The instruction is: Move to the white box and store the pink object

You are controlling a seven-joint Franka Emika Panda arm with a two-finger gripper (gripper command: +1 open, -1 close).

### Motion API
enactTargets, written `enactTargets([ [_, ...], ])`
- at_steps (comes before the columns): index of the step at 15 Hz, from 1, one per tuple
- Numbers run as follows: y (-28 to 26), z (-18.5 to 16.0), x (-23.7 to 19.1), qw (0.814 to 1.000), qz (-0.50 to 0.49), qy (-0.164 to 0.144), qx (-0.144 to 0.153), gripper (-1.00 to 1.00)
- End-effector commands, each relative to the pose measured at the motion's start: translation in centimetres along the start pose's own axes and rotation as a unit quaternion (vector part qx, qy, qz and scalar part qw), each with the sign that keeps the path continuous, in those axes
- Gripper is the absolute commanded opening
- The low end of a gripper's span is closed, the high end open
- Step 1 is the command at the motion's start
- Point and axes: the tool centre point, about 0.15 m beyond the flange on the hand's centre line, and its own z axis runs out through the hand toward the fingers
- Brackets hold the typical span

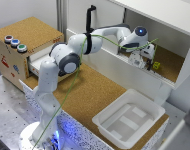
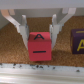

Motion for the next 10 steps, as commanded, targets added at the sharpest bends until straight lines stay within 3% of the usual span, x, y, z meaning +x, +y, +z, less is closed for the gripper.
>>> enactTargets([
  [1,0.8,-4.5,-1.4,1.0,-0.018,-0.012,-0.007,-1.0],
  [6,1.8,-5.5,-5.0,0.998,-0.043,-0.022,-0.042,-1.0],
  [10,1.8,-5.5,-5.0,0.998,-0.043,-0.022,-0.042,-1.0],
])
